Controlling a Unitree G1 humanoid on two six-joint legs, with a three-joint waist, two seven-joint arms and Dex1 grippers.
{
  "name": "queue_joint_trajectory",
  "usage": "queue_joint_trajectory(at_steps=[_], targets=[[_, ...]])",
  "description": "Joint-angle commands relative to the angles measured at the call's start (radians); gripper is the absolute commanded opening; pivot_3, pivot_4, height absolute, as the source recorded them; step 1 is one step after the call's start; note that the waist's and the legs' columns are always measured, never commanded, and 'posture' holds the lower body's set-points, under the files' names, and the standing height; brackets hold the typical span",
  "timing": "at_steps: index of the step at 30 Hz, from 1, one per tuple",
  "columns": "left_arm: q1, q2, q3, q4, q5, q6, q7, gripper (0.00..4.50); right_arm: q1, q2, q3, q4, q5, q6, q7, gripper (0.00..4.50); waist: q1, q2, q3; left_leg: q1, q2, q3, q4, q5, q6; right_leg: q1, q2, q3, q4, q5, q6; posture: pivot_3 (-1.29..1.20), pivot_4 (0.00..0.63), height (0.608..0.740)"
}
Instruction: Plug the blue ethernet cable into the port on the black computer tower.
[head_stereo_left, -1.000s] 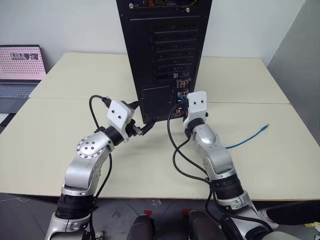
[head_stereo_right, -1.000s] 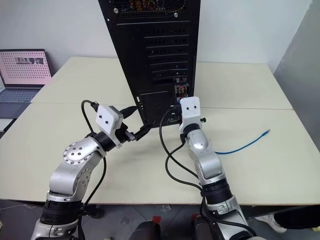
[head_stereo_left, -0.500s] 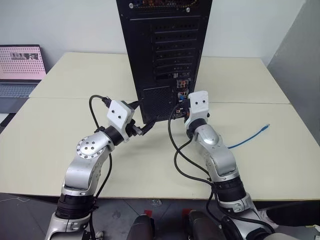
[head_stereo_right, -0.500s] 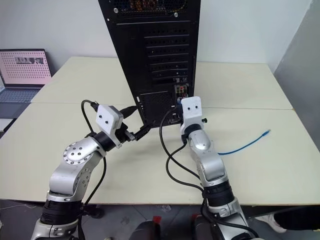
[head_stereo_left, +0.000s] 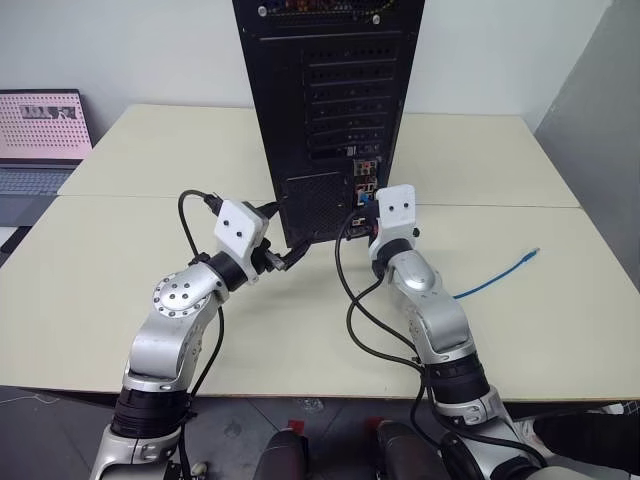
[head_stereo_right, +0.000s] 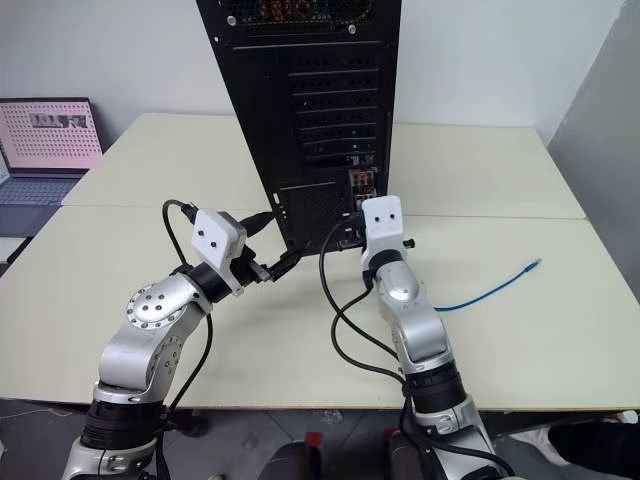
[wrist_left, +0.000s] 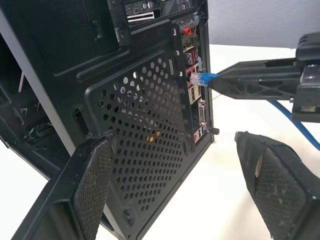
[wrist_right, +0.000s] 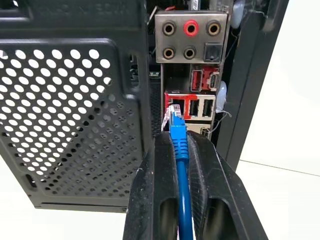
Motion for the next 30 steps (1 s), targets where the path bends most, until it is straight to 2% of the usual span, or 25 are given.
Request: queue_joint_trajectory(at_steps=[1,14,30], targets=[[-0.010,0.009,0.009,-0.031,0.002,-0.022,-0.006,4.01,-0.017,0.012,-0.015,-0.011,-0.003,-0.037,-0.006,0.00,0.000,0.000,0.000,0.000,0.000,0.000,0.000,0.000,0.000,0.000,0.000,0.000,0.000,0.000,0.000,0.00,0.150,0.740],[-0.007,0.007,0.006,-0.027,0.006,-0.031,-0.012,4.01,-0.030,0.018,-0.002,-0.003,0.000,-0.060,0.033,0.00,0.000,0.000,0.000,0.000,0.000,0.000,0.000,0.000,0.000,0.000,0.000,0.000,0.000,0.000,0.000,0.00,0.150,0.740],[-0.007,0.006,0.005,-0.023,0.011,-0.038,-0.016,4.01,-0.050,0.021,-0.021,0.035,-0.004,-0.065,0.012,0.00,0.000,0.000,0.000,0.000,0.000,0.000,0.000,0.000,0.000,0.000,0.000,0.000,0.000,0.000,0.000,0.00,0.150,0.740]])
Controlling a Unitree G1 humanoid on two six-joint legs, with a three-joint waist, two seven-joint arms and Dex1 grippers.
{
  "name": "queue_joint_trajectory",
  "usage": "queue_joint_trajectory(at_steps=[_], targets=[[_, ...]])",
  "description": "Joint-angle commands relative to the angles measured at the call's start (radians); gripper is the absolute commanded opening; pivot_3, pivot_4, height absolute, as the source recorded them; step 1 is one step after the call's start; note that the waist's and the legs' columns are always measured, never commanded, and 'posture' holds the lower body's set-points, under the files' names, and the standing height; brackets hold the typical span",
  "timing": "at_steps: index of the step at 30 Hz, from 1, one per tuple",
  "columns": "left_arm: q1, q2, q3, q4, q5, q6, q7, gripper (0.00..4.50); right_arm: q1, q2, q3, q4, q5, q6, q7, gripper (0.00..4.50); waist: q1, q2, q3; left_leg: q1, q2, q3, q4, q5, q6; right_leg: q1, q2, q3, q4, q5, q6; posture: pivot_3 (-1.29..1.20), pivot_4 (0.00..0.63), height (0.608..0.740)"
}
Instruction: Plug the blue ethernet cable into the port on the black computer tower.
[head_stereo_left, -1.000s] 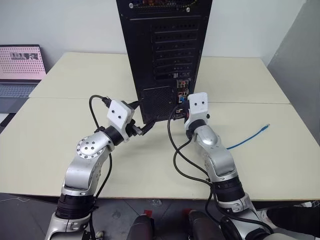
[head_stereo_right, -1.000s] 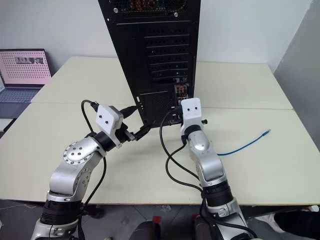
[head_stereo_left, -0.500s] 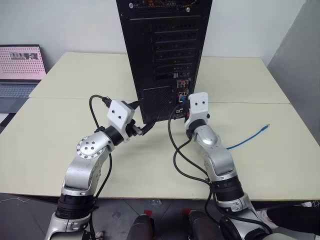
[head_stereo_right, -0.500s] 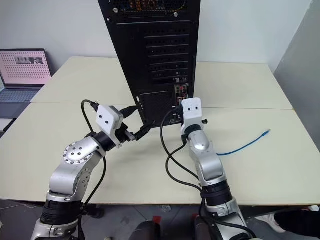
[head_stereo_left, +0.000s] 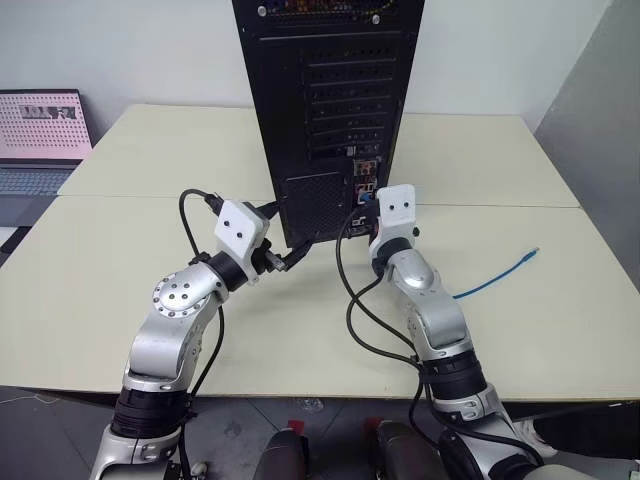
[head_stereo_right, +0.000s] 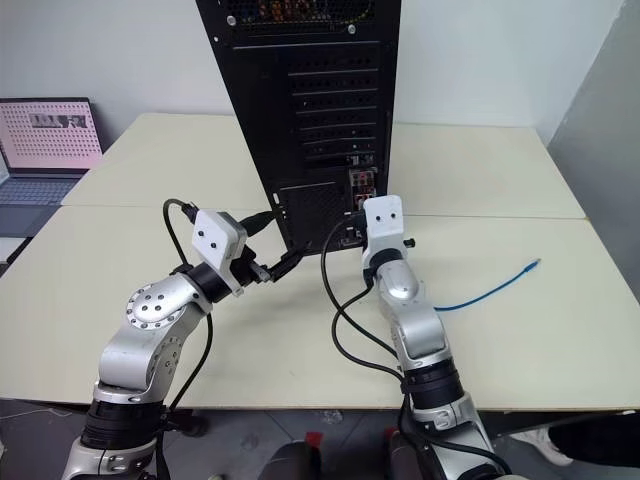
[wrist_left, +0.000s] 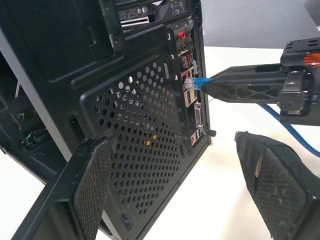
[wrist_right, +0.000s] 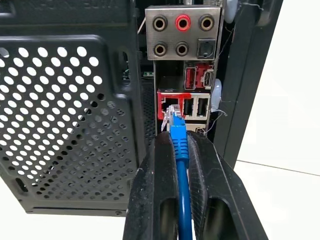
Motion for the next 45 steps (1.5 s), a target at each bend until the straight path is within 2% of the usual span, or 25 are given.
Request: queue_joint_trajectory(at_steps=[1,17,25,45], targets=[[-0.007,0.006,0.005,-0.024,0.006,-0.021,0.001,4.01,-0.038,0.011,0.000,-0.014,0.000,-0.039,0.010,0.00,0.000,0.000,0.000,0.000,0.000,0.000,0.000,0.000,0.000,0.000,0.000,0.000,0.000,0.000,0.000,0.00,0.150,0.740],[-0.013,0.002,-0.001,-0.019,0.012,-0.030,-0.002,4.01,-0.075,-0.002,-0.003,0.005,-0.006,-0.053,0.042,0.00,-0.005,0.000,0.000,0.000,0.000,0.001,0.000,0.000,0.000,-0.001,0.001,0.000,0.000,0.000,0.000,0.00,0.150,0.740],[-0.015,0.000,-0.005,-0.017,0.013,-0.032,-0.001,4.01,-0.052,-0.010,0.049,0.029,-0.034,-0.047,0.066,0.00,-0.017,0.000,0.000,0.001,0.000,0.001,0.000,0.000,0.000,-0.001,0.001,0.001,0.001,0.000,-0.001,0.00,0.150,0.740],[-0.011,-0.003,-0.005,-0.021,0.017,-0.032,0.002,4.01,-0.058,0.018,0.032,0.024,-0.083,-0.029,0.014,0.00,-0.020,0.000,0.000,0.000,0.000,0.001,0.000,0.000,0.000,-0.001,0.001,0.001,0.000,0.000,-0.001,0.00,0.150,0.740]])
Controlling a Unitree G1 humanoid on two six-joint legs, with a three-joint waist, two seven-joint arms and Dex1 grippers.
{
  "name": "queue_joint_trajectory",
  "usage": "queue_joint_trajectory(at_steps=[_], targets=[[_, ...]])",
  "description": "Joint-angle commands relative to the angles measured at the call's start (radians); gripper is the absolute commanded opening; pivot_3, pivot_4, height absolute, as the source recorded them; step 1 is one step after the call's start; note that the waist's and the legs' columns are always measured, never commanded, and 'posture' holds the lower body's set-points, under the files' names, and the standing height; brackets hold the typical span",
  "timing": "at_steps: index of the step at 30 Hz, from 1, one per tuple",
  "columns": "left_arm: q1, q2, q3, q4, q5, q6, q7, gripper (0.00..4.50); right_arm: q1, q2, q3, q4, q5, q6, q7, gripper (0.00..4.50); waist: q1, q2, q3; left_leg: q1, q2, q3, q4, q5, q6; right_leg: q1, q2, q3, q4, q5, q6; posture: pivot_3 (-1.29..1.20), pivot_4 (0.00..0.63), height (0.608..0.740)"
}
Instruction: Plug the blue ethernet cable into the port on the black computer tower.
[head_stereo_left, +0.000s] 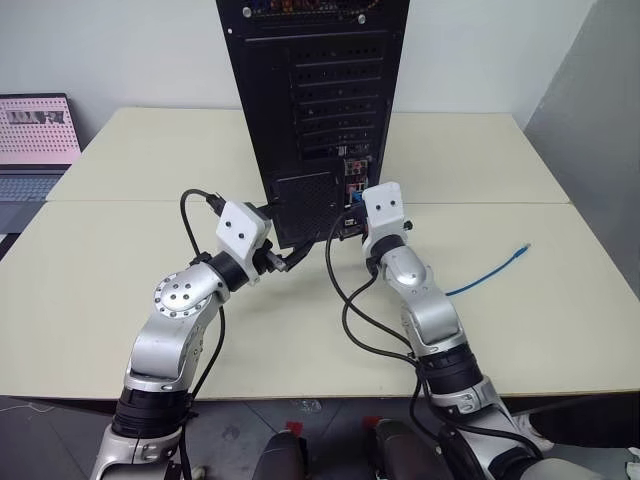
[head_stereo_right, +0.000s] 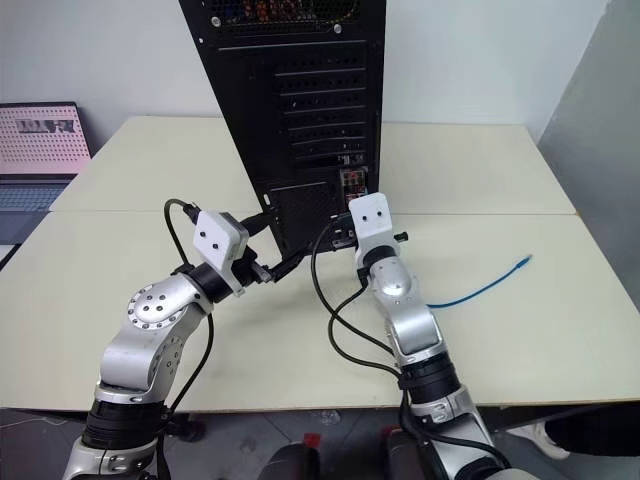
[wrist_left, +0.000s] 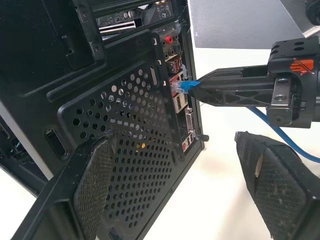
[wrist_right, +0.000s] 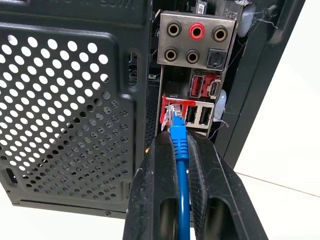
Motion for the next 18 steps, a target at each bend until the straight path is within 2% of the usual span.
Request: queue_joint_trajectory(at_steps=[1,18], targets=[[-0.012,-0.001,0.001,-0.022,0.004,-0.025,0.003,4.01,-0.027,0.024,-0.008,-0.034,-0.006,0.010,-0.026,0.00,0.000,0.000,0.000,0.000,0.000,0.000,0.000,0.000,0.000,0.000,0.000,0.000,0.000,0.000,0.000,0.00,0.150,0.740],[-0.014,-0.005,-0.001,-0.024,0.004,-0.024,0.003,4.01,-0.100,0.082,0.006,0.031,0.015,0.013,-0.043,0.00,-0.006,0.000,0.000,0.001,0.000,0.000,0.000,0.000,0.000,0.000,0.000,0.000,0.000,0.000,0.000,0.00,0.150,0.740]])
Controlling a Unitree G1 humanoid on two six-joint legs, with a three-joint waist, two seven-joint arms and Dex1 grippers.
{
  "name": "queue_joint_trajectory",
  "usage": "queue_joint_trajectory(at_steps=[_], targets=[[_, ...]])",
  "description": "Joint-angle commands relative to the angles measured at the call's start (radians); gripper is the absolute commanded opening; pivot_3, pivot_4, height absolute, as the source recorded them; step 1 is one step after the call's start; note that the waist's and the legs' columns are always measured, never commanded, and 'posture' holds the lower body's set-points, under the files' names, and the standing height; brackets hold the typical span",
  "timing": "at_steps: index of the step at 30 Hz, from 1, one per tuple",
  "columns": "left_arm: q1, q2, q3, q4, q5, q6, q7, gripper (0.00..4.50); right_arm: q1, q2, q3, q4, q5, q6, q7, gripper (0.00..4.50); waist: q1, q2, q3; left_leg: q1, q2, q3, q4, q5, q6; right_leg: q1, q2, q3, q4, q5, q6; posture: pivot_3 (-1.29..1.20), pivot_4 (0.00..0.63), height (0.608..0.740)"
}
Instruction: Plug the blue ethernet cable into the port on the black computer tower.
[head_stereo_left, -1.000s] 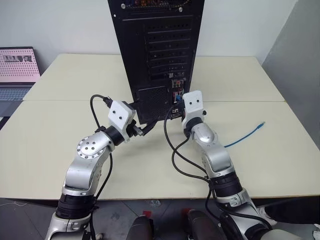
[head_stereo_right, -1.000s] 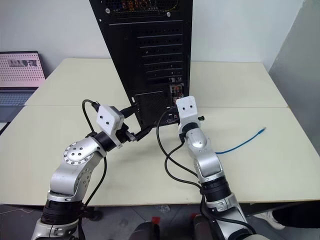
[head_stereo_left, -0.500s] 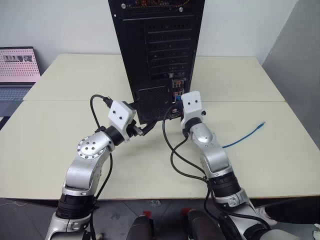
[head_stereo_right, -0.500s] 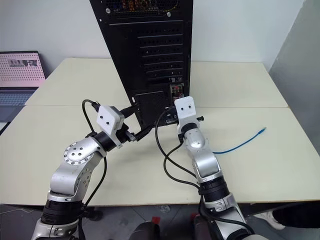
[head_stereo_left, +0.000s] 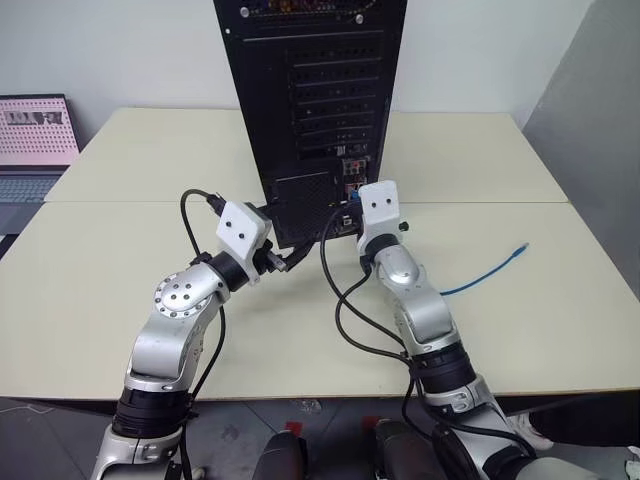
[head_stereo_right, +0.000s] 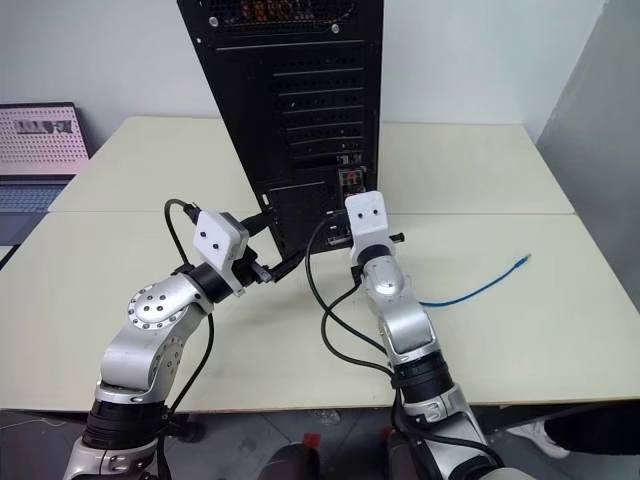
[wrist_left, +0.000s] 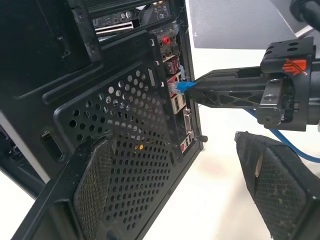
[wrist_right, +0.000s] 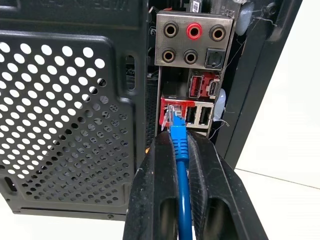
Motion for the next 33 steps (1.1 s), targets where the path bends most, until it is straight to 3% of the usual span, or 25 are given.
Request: queue_joint_trajectory(at_steps=[1,25,27,28,33], targets=[[-0.014,-0.003,0.000,-0.025,0.003,-0.024,0.003,4.01,-0.078,0.052,0.003,0.016,0.015,-0.012,0.001,0.00,-0.001,0.000,0.000,0.000,0.000,0.000,0.000,0.000,0.000,0.000,0.000,0.000,0.000,0.000,-0.001,0.00,0.150,0.740],[-0.008,-0.010,0.005,-0.022,0.013,-0.025,0.009,4.01,-0.123,0.047,0.001,0.086,0.074,-0.033,0.022,0.00,-0.016,0.000,0.000,0.002,0.002,0.001,0.000,0.000,0.000,0.000,0.001,0.002,0.001,0.001,-0.002,0.00,0.150,0.740],[-0.008,-0.010,0.006,-0.022,0.015,-0.026,0.009,4.01,-0.104,0.035,0.001,0.070,0.080,-0.025,0.034,0.70,-0.018,0.000,0.000,0.002,0.002,0.001,0.000,0.000,0.000,0.000,0.001,0.002,0.001,0.001,-0.002,0.00,0.150,0.740],[-0.007,-0.010,0.006,-0.021,0.016,-0.027,0.010,4.01,-0.095,0.027,0.001,0.061,0.082,-0.020,0.043,0.72,-0.018,0.000,0.000,0.002,0.002,0.001,0.000,0.000,0.000,0.000,0.001,0.002,0.001,0.001,-0.002,0.00,0.150,0.740],[-0.004,-0.010,0.010,-0.012,0.022,-0.026,0.015,4.01,-0.047,-0.012,0.005,-0.005,0.095,0.018,0.094,1.90,-0.017,0.000,0.000,-0.001,0.001,0.000,-0.001,0.000,0.000,-0.001,0.001,0.001,0.000,0.001,-0.002,0.00,0.150,0.740]])
